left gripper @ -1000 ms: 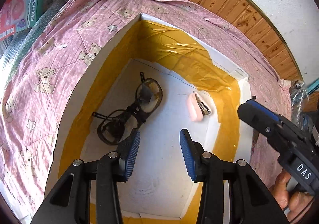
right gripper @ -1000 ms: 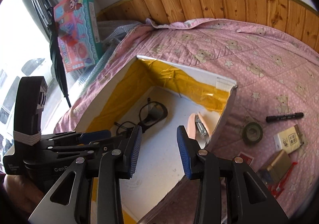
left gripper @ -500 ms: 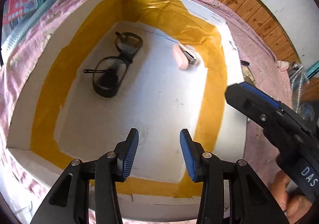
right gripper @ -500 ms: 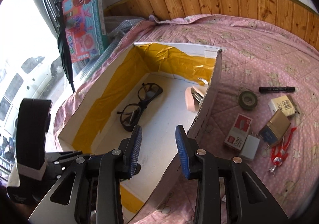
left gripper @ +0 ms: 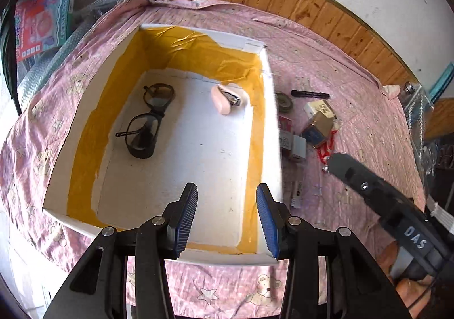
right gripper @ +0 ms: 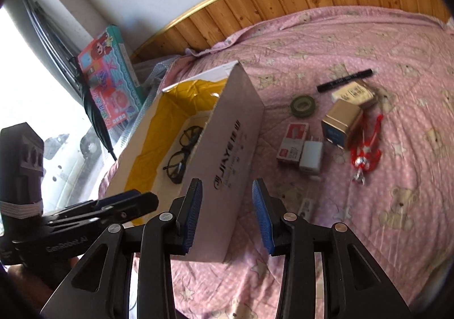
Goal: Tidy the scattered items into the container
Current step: 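Withdraw both open tools from the box back toward the scattered items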
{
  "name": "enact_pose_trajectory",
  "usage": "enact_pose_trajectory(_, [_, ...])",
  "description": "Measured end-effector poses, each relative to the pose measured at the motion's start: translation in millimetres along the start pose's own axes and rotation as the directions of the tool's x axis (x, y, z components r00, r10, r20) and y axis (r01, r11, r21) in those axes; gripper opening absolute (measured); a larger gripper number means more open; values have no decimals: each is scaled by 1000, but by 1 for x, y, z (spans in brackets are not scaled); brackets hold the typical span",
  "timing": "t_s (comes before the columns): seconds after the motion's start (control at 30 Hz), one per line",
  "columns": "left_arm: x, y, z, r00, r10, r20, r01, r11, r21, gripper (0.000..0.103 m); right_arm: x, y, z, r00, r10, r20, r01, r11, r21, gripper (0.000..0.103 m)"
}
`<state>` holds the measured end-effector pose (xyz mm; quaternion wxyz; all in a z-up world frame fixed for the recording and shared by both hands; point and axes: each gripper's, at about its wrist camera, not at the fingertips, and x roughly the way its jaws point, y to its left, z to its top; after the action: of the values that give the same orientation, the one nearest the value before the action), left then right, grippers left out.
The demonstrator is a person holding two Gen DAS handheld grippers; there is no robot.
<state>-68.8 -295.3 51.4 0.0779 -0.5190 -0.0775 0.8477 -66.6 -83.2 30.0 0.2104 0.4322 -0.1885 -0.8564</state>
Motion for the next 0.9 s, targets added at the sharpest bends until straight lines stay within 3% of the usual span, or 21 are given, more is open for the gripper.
enact_pose_trajectory(0.13, [-4, -43, -14, 999, -41, 17, 39, 996, 82, 45, -7, -23, -20, 1000, -16, -23, 17, 999, 37, 40])
enact_pose_trajectory(0.33, [12, -88, -35, 997, -68, -27, 72, 982, 177, 46, -20, -54, -33, 998, -58, -17, 60, 995, 83, 40])
enact_pose_trajectory(0.63, [64, -114, -45, 992, -67, -110, 88, 975, 204, 46, -18, -101, -37, 995, -97, -37, 102, 978, 182, 40])
enact_pose_trajectory(0.9, [108, -114, -40, 981, -67, -180, 101, 977, 186, 46, -4, -128, -10, 990, -134, -51, 142, 970, 200, 40])
